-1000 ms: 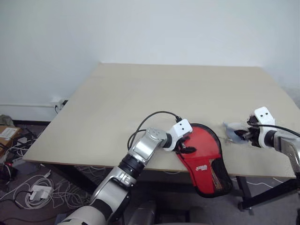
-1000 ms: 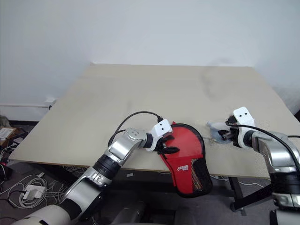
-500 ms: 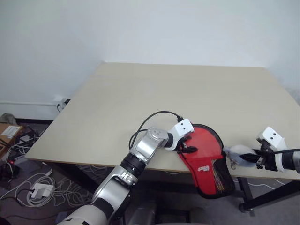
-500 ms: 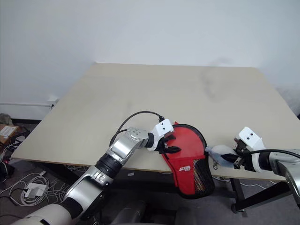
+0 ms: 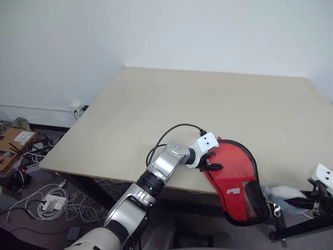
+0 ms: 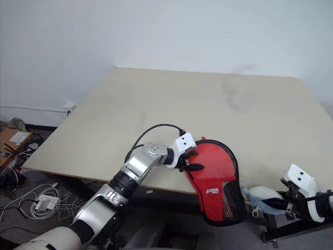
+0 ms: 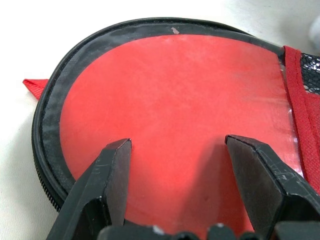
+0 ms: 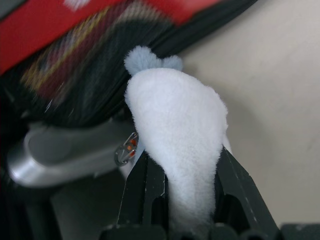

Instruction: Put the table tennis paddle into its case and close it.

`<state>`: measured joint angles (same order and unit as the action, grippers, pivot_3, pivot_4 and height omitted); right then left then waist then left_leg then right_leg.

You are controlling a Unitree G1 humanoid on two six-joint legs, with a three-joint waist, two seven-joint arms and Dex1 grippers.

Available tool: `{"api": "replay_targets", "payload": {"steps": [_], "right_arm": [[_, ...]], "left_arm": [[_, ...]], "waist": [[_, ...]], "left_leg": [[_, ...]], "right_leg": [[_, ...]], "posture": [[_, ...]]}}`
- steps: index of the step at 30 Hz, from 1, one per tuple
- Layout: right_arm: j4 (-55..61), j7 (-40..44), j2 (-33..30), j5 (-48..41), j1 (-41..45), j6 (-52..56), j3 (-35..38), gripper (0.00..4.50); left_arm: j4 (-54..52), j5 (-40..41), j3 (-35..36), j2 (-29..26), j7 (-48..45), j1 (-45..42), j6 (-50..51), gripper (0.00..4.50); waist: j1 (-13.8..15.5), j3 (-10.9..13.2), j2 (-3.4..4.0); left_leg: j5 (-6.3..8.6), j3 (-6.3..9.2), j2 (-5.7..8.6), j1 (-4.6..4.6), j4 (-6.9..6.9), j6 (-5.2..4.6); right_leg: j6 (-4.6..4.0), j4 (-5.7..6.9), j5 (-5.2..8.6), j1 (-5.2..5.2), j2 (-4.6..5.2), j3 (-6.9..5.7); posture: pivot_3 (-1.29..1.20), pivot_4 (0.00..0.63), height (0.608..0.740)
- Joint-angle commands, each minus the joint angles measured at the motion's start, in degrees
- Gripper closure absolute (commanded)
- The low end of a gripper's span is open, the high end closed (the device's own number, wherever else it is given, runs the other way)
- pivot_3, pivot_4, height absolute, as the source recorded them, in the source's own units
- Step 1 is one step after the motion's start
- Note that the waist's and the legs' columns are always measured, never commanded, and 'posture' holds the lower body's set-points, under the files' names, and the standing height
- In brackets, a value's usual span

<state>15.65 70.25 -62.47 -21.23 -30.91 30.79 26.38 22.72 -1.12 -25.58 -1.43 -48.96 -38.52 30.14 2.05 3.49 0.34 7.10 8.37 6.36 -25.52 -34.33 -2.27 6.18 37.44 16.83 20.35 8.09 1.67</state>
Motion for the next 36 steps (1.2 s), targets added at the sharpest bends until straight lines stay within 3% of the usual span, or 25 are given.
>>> {"api": "replay_targets", "payload": {"steps": [1,15,18,24,31,36], "right_arm": [[-1.04,2.0,-1.91,4.55,-4.48,-2.64,2.11,3.78],[-0.85,5.68,0.7,9.18,-19.16,-11.44,10.48,3.78],[1.07,5.64,1.51,7.7,-18.82,-9.95,10.97,3.04],[4.85,3.05,3.38,4.86,-13.85,-4.86,10.62,0.83],[5.27,2.59,3.49,0.13,-6.24,0.13,13.97,0.83],[5.47,-3.0,4.27,-6.84,7.66,7.48,11.82,0.83]], "left_arm": [[2.13,-0.26,-0.28,-0.26,0.42,0.42,0.65,1.33],[6.09,-0.51,0.22,1.17,0.36,-1.37,-2.25,1.33],[7.11,-0.47,0.43,1.54,0.38,-1.92,-2.81,1.33],[8.53,-0.52,0.49,1.81,0.07,-2.72,-3.76,1.33],[8.8,-0.06,2.13,0.58,-1.07,-3.96,-4.7,1.33],[1.79,4.34,5.95,-3.55,-5.97,-3.88,-2.81,1.33]], "waist": [[0.08,-0.01,-0.02],[2.26,-0.1,0.1],[2.71,-0.1,0.09],[2.6,-0.1,0.07],[1.24,-0.09,0.07],[-0.52,-0.07,0.06]], "left_leg": [[0.01,-0.02,0.0,-0.02,0.0,-0.01],[0.33,-0.64,0.11,-0.12,0.0,-0.54],[0.37,-0.76,0.1,-0.11,0.0,-0.59],[0.37,-1.18,-0.01,-0.06,0.0,-0.6],[0.37,-1.47,-0.36,-0.14,-0.01,-0.6],[0.37,-1.42,-0.38,-0.13,0.0,-0.6]], "right_leg": [[0.0,-0.04,0.0,-0.03,0.02,-0.05],[0.48,-0.76,0.29,-0.87,0.89,-0.87],[0.59,-0.77,0.35,-0.89,0.91,-0.86],[0.58,-0.73,0.34,-0.89,0.87,-0.87],[0.44,-0.71,0.24,-0.96,0.95,-0.9],[0.37,-0.69,0.18,-0.91,0.94,-0.93]], "posture": [[0.0,0.0,0.74],[0.0,0.0,0.74],[0.0,0.0,0.74],[0.0,0.0,0.74],[0.0,0.0,0.74],[0.0,0.0,0.74]]}}
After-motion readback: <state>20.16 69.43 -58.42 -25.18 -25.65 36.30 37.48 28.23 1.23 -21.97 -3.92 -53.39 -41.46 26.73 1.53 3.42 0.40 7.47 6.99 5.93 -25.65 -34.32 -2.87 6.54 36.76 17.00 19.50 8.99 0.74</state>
